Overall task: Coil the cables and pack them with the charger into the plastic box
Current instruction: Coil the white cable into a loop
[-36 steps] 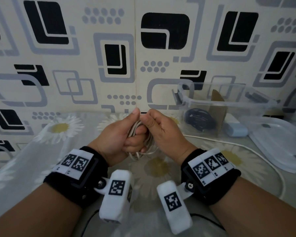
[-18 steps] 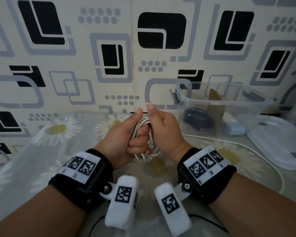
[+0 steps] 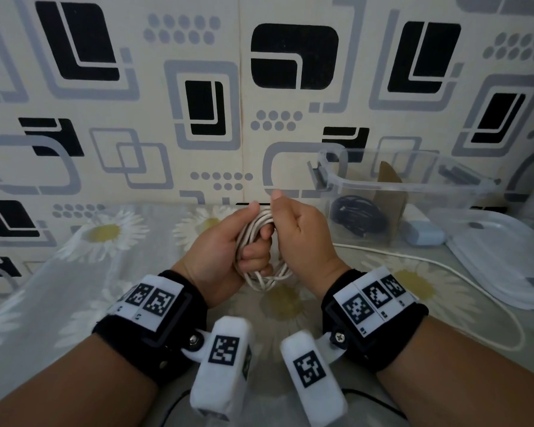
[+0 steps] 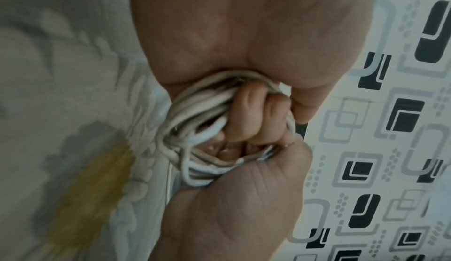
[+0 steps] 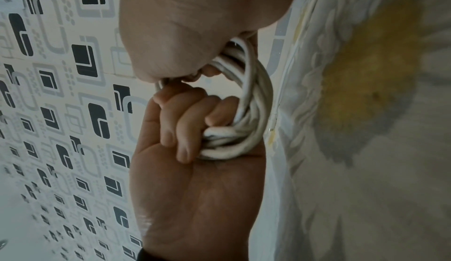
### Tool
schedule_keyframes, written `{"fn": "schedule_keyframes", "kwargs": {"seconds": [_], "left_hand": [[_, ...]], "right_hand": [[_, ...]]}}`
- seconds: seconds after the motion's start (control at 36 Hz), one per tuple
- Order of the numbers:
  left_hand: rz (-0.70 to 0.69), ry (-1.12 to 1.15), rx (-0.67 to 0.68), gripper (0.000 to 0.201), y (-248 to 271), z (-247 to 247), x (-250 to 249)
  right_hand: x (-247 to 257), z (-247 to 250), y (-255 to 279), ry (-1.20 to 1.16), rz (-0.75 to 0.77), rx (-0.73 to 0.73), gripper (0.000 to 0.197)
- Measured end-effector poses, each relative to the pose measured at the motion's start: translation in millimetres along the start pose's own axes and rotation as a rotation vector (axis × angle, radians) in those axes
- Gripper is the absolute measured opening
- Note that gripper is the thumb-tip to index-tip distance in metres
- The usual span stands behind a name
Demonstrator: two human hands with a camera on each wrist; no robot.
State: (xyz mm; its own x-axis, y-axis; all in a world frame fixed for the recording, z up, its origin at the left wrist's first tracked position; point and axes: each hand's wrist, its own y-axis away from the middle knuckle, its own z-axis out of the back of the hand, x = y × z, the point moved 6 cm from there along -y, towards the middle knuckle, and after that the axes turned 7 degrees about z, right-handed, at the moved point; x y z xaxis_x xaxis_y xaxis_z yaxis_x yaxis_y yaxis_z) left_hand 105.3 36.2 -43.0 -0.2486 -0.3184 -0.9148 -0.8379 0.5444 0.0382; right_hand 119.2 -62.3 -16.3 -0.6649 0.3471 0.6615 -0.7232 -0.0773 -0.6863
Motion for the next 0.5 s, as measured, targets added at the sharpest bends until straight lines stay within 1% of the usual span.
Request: {"fn": "schedule_keyframes", "kwargs": {"seconds": [0.08,0.14,0.22,0.28,0.33,0.44,0.5], "left_hand": [[-0.010,-0.047,-0.070,0.041,-0.3,4.7,-2.7],[-0.021,-0.056,-0.124,0.041,-0.2,8.5,-4.7],[-0.029,-0.026,-0.192,0.045,-0.5,15.7,-6.7],[-0.021,0.000,-0.216,0.046,-0.7,20.0,-7.9],[-0.019,0.025,-0.227,0.047,-0.7,24.2,-9.8],[-0.025,0.116,-0.236,0.047,0.8,30.5,-14.7],[-0.036,0.166,-0.242,0.047,1.7,33.7,-17.7]], "right_hand": [[-2.1,-2.7,1.5,-0.034,-0.014,0.057,0.054],[-3.3,-6.3,2.6,-0.048,-0.049,0.117,0.061],[-3.4,-7.5,2.9,-0.048,-0.078,0.158,0.074],[-2.3,-6.3,2.7,-0.032,-0.081,0.173,0.075],[-1.8,-3.8,1.9,-0.023,-0.081,0.171,0.068],[-1.7,-2.5,-0.2,0.069,-0.041,0.177,0.042],[-4.4,-2.0,-0.5,0.112,-0.032,0.192,0.034]]}}
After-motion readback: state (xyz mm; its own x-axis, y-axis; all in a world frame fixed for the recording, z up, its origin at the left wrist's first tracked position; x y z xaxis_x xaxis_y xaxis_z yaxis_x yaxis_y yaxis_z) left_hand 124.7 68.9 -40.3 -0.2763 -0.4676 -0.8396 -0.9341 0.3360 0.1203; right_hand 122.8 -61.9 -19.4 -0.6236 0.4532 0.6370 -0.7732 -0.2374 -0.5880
